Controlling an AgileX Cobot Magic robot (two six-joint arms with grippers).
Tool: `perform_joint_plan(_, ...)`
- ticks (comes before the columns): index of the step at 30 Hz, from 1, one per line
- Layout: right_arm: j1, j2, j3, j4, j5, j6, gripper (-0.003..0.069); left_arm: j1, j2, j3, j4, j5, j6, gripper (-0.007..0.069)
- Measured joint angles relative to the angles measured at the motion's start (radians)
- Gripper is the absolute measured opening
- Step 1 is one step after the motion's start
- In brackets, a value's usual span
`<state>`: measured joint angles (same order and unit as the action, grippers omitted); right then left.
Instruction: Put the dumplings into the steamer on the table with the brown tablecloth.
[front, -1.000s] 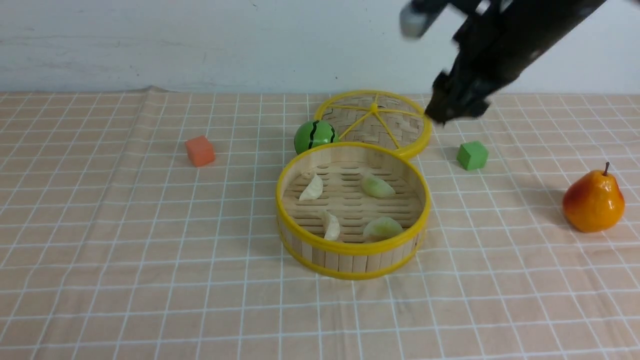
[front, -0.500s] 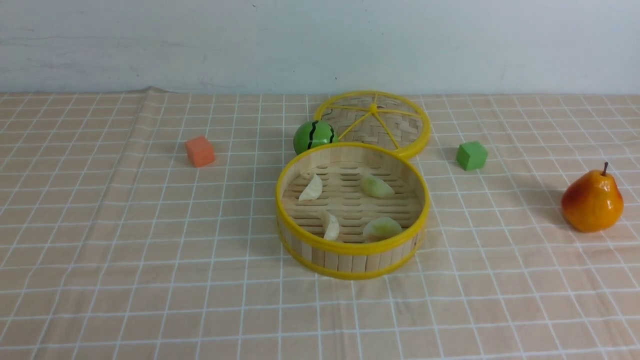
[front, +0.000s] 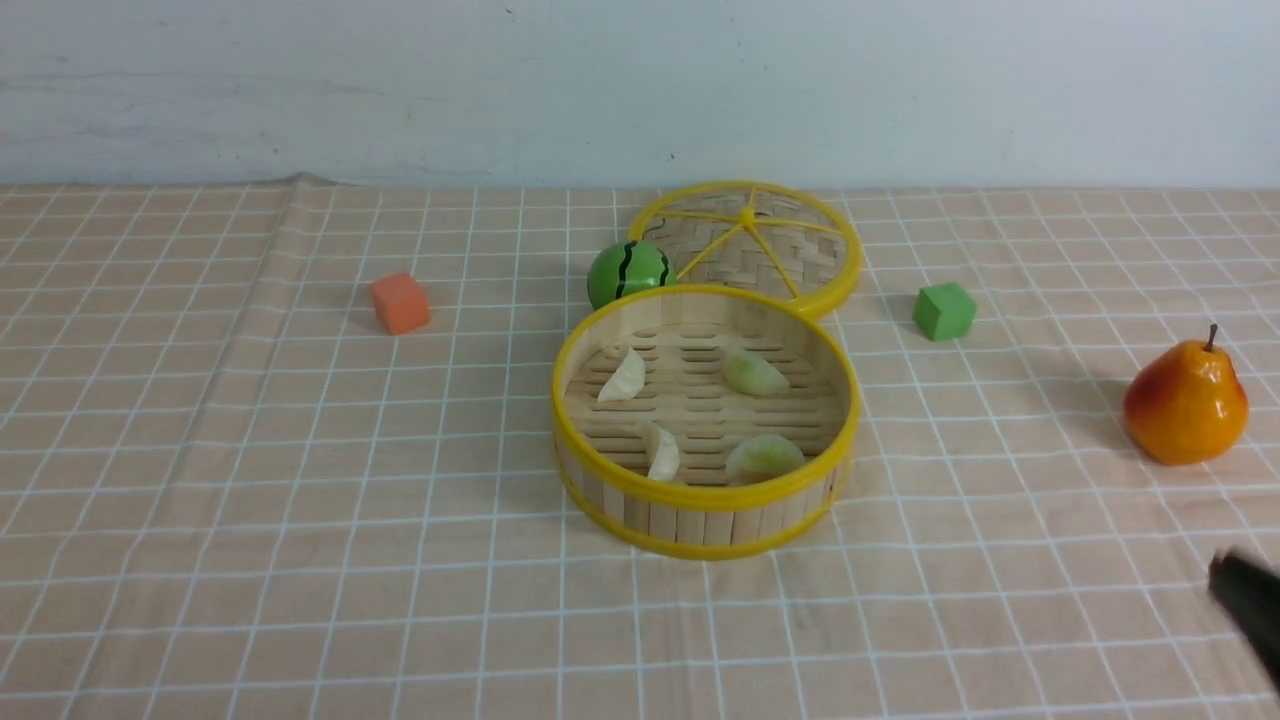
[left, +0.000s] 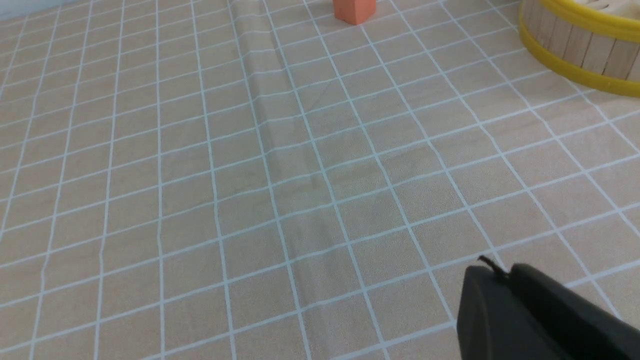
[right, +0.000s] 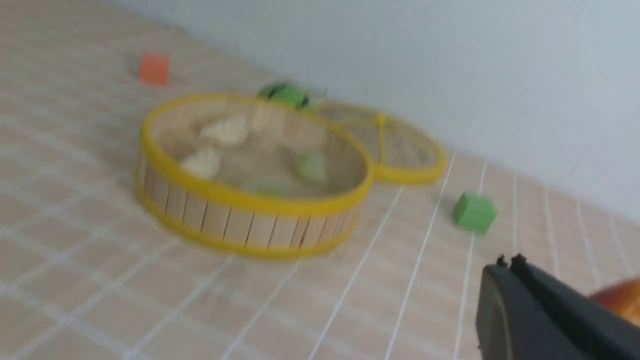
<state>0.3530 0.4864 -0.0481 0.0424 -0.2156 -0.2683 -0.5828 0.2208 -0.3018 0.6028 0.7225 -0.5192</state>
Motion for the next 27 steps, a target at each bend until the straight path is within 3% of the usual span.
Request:
perform_joint_plan(2, 0.000, 0.000, 0.048, 0.000, 0.025, 0.000, -0.0018, 0.000, 0.000, 0.000, 0.000, 0.001, 0.000, 0.0039)
perform_joint_plan(8, 0.000, -0.005, 0.061, 0.000, 0.376, 0.009, -0.0013, 0.000, 0.000, 0.000, -0.007, 0.003, 0.000, 0.0043)
perform_joint_plan(12, -0.011, -0.083, 0.073, 0.004, 0.444, 0.087, -0.0010, 0.000, 0.000, 0.000, -0.008, 0.004, 0.000, 0.0050)
perform_joint_plan(18, -0.157, -0.321, 0.073, 0.007, 0.494, 0.186, -0.0009, 0.000, 0.000, 0.001, -0.009, 0.004, 0.000, 0.0055)
perform_joint_plan(21, -0.290, -0.480, 0.070, 0.008, 0.565, 0.235, -0.0005, 0.000, 0.000, 0.001, -0.012, 0.007, 0.000, 0.0058)
perform_joint_plan(27, -0.321, -0.496, 0.064, 0.005, 0.596, 0.284, -0.0001, 0.000, 0.000, 0.001, -0.019, 0.008, 0.000, 0.0064)
